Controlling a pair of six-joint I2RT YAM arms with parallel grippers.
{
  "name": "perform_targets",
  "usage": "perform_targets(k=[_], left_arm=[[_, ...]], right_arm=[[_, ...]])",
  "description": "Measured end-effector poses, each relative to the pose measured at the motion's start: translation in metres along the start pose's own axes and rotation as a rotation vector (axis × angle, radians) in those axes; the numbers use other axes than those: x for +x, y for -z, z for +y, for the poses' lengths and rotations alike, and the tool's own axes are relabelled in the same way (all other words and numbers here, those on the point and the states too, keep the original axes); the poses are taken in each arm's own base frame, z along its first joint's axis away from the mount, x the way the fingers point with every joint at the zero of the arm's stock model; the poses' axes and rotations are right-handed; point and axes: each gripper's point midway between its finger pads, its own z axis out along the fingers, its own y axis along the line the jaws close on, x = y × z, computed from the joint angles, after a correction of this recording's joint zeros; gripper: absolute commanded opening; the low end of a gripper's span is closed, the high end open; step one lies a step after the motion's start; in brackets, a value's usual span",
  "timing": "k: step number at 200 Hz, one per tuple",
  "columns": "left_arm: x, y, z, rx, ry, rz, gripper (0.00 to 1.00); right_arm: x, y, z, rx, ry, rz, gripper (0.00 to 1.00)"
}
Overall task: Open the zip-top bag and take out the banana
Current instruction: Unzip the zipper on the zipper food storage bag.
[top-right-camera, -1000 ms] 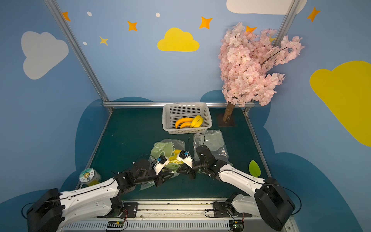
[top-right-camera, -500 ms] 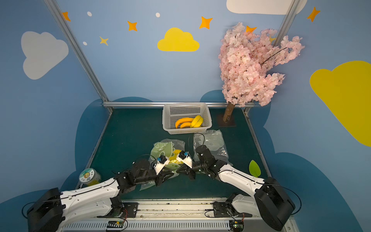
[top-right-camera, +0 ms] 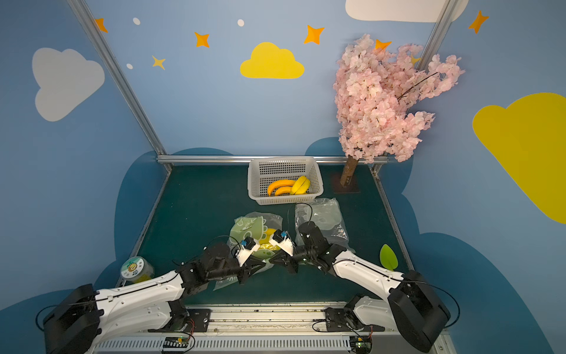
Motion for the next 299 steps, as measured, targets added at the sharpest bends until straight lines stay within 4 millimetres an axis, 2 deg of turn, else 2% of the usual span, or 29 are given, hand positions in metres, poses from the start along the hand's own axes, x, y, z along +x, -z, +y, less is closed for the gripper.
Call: perform_targets(k=[103, 201, 299], left_arm=[[-0.008, 0.001, -0.005, 0.027, -0.01, -0.031, 0.09], [-0.006, -0.004, -0.006, 0.046, -0.008, -0.026, 0.09], [0.003, -0.006, -0.005, 0.047, 0.004, 0.008, 0.09]], right_arm=[[-0.009, 0.01, -0.006, 0.085, 0.012, -0.035, 0.0], [-0.006, 0.017, -0.017, 0.146, -0.014, -0.048, 0.0], [-0.01, 0.033, -0.036, 0.198, -0.032, -0.083, 0.0]])
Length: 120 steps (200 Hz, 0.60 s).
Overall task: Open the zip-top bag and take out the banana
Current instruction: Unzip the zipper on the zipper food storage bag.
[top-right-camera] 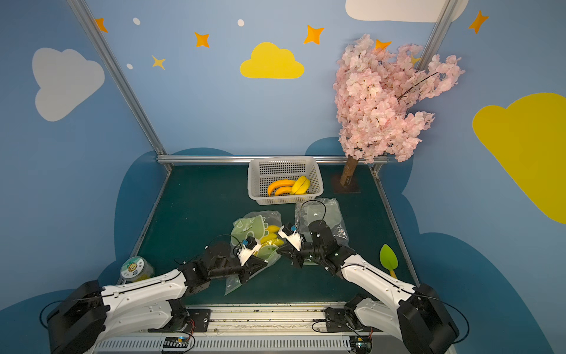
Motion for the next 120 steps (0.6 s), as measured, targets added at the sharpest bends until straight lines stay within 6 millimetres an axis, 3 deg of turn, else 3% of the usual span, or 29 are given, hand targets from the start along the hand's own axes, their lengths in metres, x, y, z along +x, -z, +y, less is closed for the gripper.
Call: perform_targets(k=[62, 120], left_arm=[[0.001, 0.0, 0.002, -0.013, 0.004, -0.001, 0.09], [0.023, 0.002, 0.007, -0.031, 0.043, 0.042, 0.09]], right_arm=[[-0.005, 0.011, -0.013, 0.047, -0.013, -0.026, 0.0], [-0.004, 0.022, -0.036, 0.118, -0.047, -0.037, 0.0]])
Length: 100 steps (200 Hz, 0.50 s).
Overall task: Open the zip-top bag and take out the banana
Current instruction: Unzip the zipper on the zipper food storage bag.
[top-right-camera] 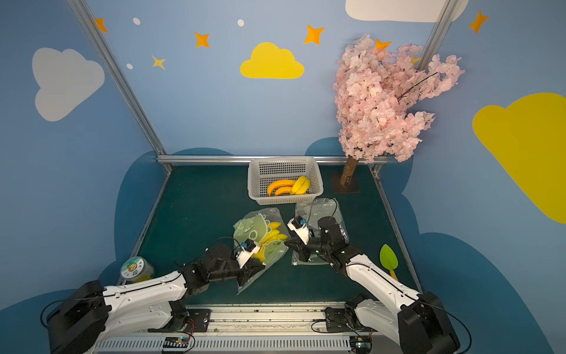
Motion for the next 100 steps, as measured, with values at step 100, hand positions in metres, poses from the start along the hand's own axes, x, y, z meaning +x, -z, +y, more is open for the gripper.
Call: perform_targets(k=[100], left_arm=[[0.016, 0.0, 0.005, -0.017, 0.041, 0.049, 0.08]], right_arm=[[0.005, 0.015, -0.037, 0.123, -0.054, -0.057, 0.0]])
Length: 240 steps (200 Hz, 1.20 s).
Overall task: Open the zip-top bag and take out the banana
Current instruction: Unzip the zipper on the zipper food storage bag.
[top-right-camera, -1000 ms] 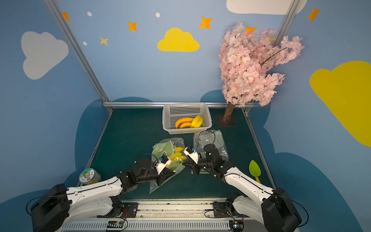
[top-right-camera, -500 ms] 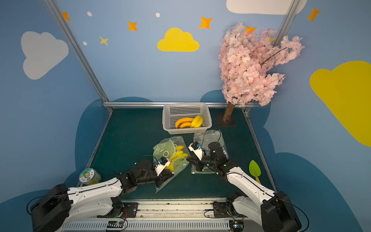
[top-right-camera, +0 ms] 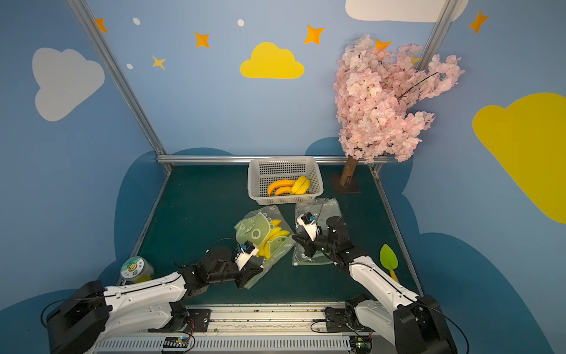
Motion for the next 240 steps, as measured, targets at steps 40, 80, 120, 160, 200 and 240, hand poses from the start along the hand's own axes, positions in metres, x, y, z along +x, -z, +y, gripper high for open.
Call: perform_targets(k=[40, 80, 120, 160, 200, 240], left_arm=[[0.004, 0.0, 0.0, -0.004, 0.012, 0.015, 0.08], [0.006, 0.001, -0.001, -0.005, 0.024, 0.024, 0.08], [0.007, 0.003, -0.003, -0.003, 0.025, 0.027, 0.08], [0.01, 0.004, -0.005, 0.0, 0.031, 0.037, 0.08], [0.008, 0.006, -0.006, -0.007, 0.032, 0.029, 0.08], [0.011, 0.008, -0.005, -0.019, 0.035, 0.025, 0.08]], right_arm=[[0.001, 0.01, -0.015, 0.06, -0.033, -0.023, 0.0], [-0.002, 0.015, -0.025, 0.095, -0.05, -0.04, 0.0], [-0.003, 0.017, -0.032, 0.123, -0.064, -0.047, 0.0], [-0.003, 0.017, -0.033, 0.129, -0.067, -0.049, 0.0], [-0.004, 0.02, -0.038, 0.156, -0.07, -0.054, 0.0], [-0.004, 0.021, -0.042, 0.171, -0.083, -0.054, 0.0]])
